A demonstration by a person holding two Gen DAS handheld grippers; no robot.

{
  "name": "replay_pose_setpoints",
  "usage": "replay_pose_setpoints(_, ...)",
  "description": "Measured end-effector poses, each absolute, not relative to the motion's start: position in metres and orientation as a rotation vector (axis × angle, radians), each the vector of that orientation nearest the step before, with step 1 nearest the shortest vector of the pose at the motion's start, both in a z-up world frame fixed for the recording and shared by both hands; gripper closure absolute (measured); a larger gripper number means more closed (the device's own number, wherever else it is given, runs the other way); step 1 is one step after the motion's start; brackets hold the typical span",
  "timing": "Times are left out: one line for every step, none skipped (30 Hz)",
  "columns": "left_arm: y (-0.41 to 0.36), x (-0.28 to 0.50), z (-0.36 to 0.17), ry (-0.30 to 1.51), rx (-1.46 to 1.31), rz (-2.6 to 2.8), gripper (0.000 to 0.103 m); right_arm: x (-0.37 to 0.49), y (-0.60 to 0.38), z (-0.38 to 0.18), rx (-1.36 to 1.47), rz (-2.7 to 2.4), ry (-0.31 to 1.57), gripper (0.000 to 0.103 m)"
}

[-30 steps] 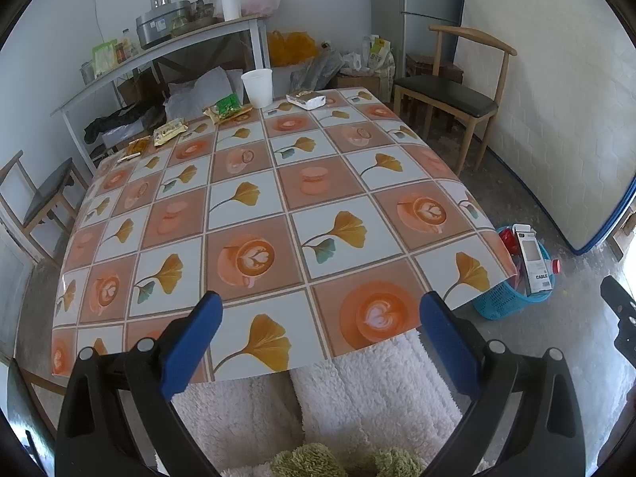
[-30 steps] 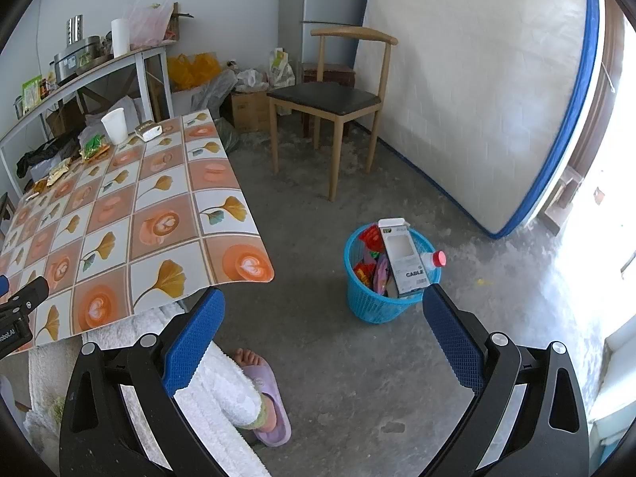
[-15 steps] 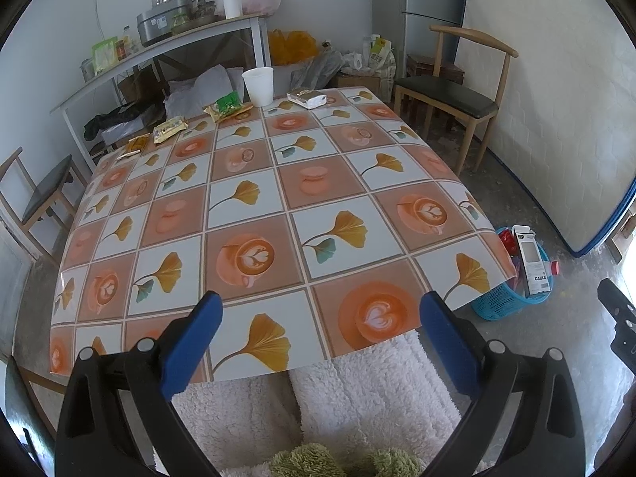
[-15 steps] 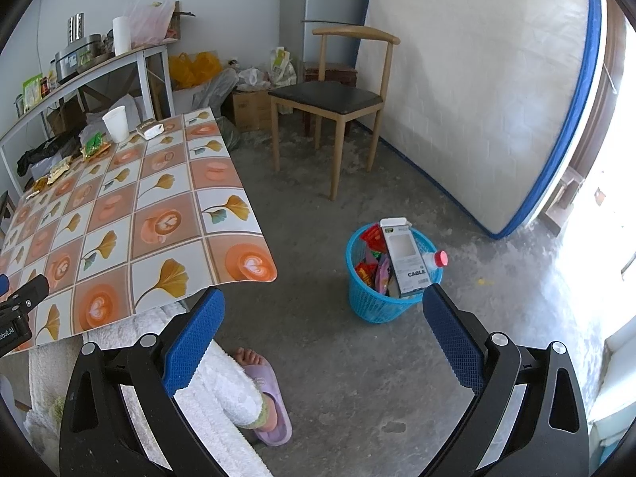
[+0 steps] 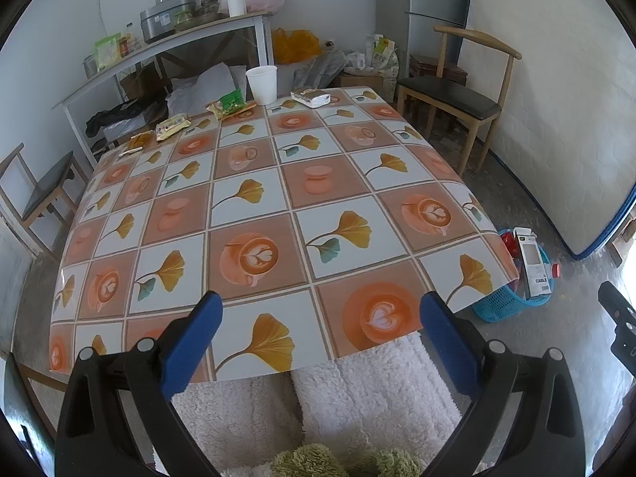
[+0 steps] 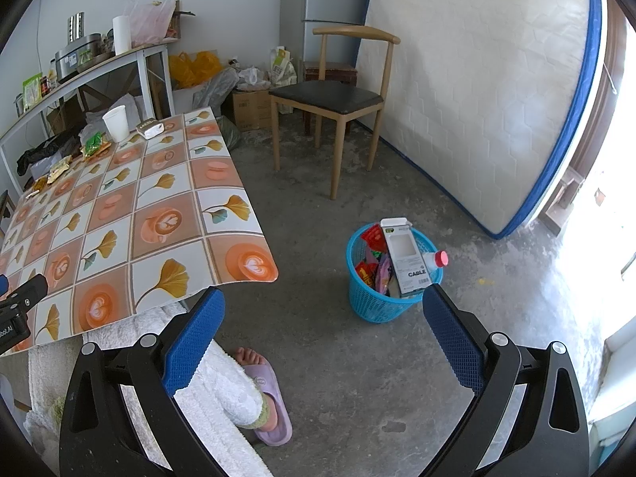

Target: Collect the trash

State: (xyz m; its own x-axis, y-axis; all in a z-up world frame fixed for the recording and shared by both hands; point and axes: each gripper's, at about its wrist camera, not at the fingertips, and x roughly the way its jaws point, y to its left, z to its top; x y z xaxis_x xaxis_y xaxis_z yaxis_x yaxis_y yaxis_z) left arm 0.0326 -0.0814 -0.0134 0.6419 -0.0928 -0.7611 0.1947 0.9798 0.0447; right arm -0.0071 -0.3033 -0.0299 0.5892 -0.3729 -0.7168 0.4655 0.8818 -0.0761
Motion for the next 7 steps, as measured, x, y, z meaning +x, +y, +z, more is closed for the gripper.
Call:
replay_pose_setpoints(-0.0803,0.0328,-0.0138,0.860,0.124,-0.162,0.006,-0.0069,-0.3024,-0.0308,0.124,-0.489,0.804,0.007)
replay_pose_setpoints(-0.0793,0.0329,-0.0139,0.861,0.121,-0.160,0.006,-0.0071,-0.3038,-0.0305,0.125,-0.489,0.805,0.007)
replay_pose_setpoints(-0.0784,0.0329,-0.0142,0.862,0.117,-0.157,0.006,-0.0067,-0.3025,-0.0307,0.125,-0.489,0.805,0.007)
replay_pose_setpoints(-0.0777,0.0322,-0.0143,0.864,0.113,-0.154,0.006,-0.0070,-0.3032,-0.0304,0.124,-0.489,0.805,0.007)
replay_pose_setpoints(-0.0772,0.0324,-0.0141,0.866,0.111,-0.153,0.006,-0.0072,-0.3036,-0.0304,0.125,-0.490,0.804,0.007)
replay_pose_setpoints(-0.0776,0.0317,-0.0146,0.868,0.110,-0.153,0.006,-0.0069,-0.3023,-0.0303,0.125,-0.489,0.804,0.007)
replay_pose_setpoints(-0.0770,0.0314,-0.0143,0.868,0.109,-0.152,0.006,-0.0070,-0.3023,-0.0303,0.125,-0.490,0.803,0.007)
